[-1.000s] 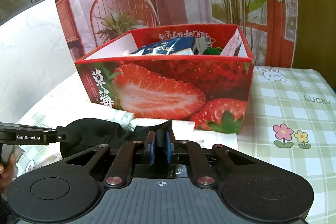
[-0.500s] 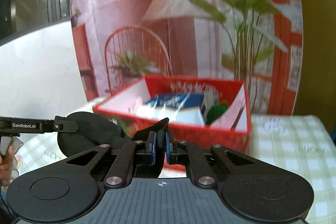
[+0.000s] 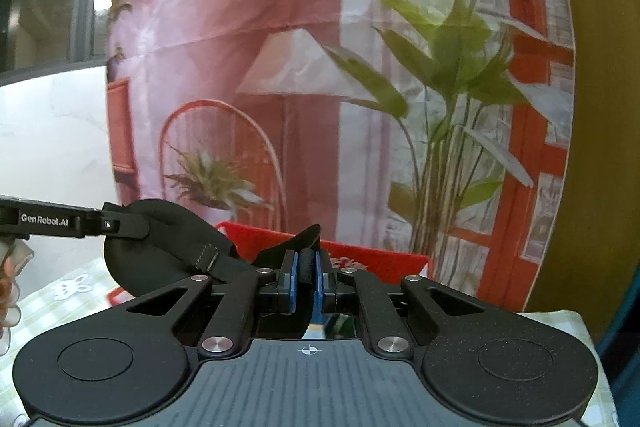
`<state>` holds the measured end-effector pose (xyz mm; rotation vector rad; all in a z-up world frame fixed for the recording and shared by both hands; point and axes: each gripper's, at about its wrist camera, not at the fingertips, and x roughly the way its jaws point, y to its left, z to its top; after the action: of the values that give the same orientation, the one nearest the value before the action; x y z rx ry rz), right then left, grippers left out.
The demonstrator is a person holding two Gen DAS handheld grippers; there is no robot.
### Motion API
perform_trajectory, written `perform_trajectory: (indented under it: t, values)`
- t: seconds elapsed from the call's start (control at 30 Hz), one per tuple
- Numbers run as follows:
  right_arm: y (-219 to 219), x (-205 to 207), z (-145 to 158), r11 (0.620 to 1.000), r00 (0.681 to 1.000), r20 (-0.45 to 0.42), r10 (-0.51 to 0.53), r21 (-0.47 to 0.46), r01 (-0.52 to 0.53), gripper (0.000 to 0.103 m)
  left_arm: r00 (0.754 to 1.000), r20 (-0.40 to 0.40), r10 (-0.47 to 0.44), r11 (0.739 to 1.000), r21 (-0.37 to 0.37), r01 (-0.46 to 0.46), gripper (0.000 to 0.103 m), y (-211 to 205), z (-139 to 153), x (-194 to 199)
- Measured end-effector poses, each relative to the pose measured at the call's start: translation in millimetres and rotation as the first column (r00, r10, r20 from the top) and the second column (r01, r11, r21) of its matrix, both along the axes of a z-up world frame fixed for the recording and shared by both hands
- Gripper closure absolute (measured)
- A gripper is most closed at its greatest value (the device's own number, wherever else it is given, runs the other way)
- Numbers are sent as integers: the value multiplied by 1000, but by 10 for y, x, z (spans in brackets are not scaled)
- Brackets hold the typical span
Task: Organize soft objects
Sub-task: 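Lift the eye mask with both grippers and carry it over the box, then lower the eye mask into the box and open both grippers, then move both tools back to the clear plastic package with black contents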
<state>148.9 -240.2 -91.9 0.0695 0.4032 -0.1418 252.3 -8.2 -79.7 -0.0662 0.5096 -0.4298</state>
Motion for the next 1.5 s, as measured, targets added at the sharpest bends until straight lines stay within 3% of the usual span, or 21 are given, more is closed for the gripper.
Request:
perform_trajectory:
  t: [0.17, 0.37, 0.53, 0.73, 0.77, 0.83, 0.87, 0.9, 0.93, 1.0, 1.07, 1.27, 1.5]
  values:
    - [-70, 251, -248, 1000, 994, -107, -1, 3, 1, 95, 995, -96, -21, 997, 78, 29, 91, -152, -244, 287]
    - [-110, 388, -606, 997, 974, -227, -15, 75, 33, 95, 984, -176, -30, 987, 152, 57, 91, -258, -496, 410]
    - [-110, 401, -746, 994, 965, -261, -17, 96, 43, 95, 977, -212, -30, 984, 165, 66, 91, -243, -611, 460]
    - [-141, 382, -740, 995, 966, -257, -29, 87, 53, 93, 980, -198, -35, 984, 166, 69, 90, -244, -577, 442]
    - [-143, 362, -729, 995, 968, -248, -36, 82, 58, 89, 981, -188, -38, 984, 162, 69, 87, -239, -554, 418]
    - [-141, 320, -705, 995, 972, -229, -49, 70, 66, 83, 984, -172, -39, 985, 157, 66, 61, -226, -503, 372]
    - [-133, 291, -690, 996, 975, -216, -53, 62, 68, 79, 987, -159, -36, 986, 153, 61, 40, -220, -473, 343]
    - [-123, 267, -672, 996, 977, -205, -56, 55, 68, 75, 990, -137, -33, 988, 146, 53, 28, -204, -438, 302]
    - [-114, 244, -657, 997, 979, -197, -58, 47, 68, 72, 992, -119, -31, 989, 142, 48, 25, -198, -404, 266]
    - [-96, 192, -626, 997, 983, -175, -61, 37, 69, 52, 994, -102, -33, 988, 144, 48, 12, -200, -339, 198]
    - [-74, 132, -597, 997, 986, -155, -64, 31, 69, 40, 995, -94, -22, 987, 156, 36, 4, -209, -294, 136]
    - [14, -49, -579, 996, 989, -129, -78, 25, 82, 5, 997, -73, -3, 987, 159, 15, 0, -167, -228, -94]
    - [147, -312, -670, 996, 989, -120, -85, 23, 88, 0, 997, -82, 14, 986, 170, 1, 0, -62, -344, -390]
